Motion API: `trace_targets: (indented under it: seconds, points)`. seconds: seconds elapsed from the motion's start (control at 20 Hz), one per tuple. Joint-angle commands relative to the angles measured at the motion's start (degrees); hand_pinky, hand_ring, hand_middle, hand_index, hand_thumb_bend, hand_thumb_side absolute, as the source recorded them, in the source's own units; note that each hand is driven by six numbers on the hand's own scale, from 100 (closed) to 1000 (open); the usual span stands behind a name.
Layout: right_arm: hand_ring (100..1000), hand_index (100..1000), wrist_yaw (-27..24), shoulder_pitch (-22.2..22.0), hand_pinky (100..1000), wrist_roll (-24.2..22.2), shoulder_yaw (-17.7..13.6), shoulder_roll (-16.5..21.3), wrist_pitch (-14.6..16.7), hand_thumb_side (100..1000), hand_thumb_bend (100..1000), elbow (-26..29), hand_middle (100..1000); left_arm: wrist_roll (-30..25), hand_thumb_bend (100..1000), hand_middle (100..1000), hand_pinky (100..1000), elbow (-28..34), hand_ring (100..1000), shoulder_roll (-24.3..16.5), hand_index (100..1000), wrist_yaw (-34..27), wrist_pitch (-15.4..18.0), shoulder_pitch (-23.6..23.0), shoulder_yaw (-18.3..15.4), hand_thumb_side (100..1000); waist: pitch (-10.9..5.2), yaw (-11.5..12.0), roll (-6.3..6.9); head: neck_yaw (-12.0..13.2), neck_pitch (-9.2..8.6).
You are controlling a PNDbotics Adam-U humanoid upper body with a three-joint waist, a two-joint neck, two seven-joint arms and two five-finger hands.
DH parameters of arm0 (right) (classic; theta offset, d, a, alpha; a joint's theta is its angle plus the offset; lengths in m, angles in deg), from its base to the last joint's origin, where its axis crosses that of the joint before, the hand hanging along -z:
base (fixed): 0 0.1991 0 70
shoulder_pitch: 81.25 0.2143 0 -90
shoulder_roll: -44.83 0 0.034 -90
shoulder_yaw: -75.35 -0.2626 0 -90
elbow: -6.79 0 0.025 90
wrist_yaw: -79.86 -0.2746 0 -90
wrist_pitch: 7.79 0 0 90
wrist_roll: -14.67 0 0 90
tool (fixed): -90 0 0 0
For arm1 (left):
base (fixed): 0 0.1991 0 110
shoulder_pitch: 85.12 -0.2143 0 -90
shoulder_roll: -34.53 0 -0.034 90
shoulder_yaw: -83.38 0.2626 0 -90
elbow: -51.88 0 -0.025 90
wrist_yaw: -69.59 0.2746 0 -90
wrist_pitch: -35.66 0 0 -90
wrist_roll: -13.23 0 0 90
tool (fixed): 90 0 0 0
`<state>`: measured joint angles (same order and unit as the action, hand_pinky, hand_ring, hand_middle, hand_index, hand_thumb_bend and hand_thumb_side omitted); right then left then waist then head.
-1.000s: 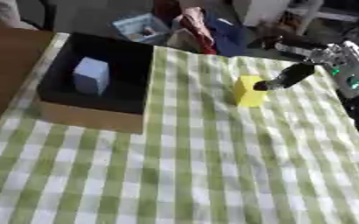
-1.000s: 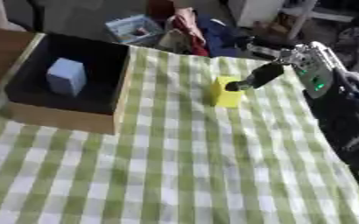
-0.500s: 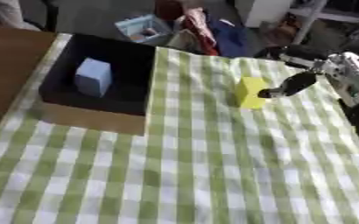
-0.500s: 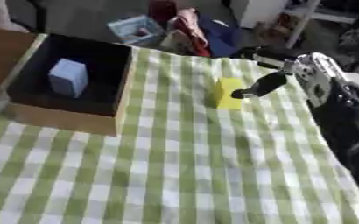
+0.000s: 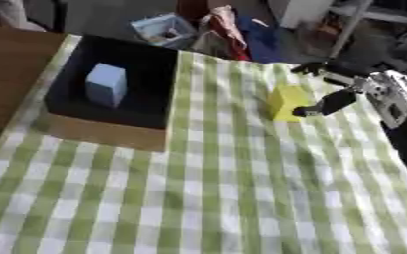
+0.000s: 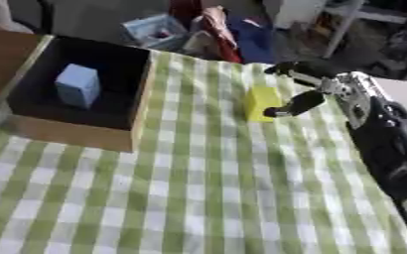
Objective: Pick up objects on the table and place them in the box.
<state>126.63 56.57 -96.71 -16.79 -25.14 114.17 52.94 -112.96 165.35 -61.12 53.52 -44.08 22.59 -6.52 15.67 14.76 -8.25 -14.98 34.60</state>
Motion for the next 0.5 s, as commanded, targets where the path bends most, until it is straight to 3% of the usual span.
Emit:
trace_targets:
  seconds: [0.05, 0.3, 0.5]
  points:
    - [922, 987, 0.8, 1.1, 870, 0.7, -0.8, 1.2, -0.3, 629, 552, -0.7, 911, -0.2, 100, 539, 620, 1.1, 519, -0.4, 713, 0.2, 0.2, 0.6, -0.6, 663, -0.71, 0.1, 0.52, -0.4, -0.84]
    - [903, 968, 1.5, 1.3, 862, 1.3, -0.8, 0.4, -0.5, 619, 549, -1.9, 883, -0.4, 100, 540, 620, 1.1, 520, -0.2, 713, 0.4, 0.4, 0.7, -0.6, 668, -0.43, 0.5, 0.61, -0.6, -0.96]
    - [847, 902, 1.6, 1.4, 843, 2.9, -0.8, -0.1, -0.3, 568, 531, -1.6, 745, -0.4, 100, 540, 620, 1.1, 520, -0.1, 713, 0.3, 0.4, 0.7, -0.6, 668, -0.39, 0.6, 0.71, -0.4, -1.01]
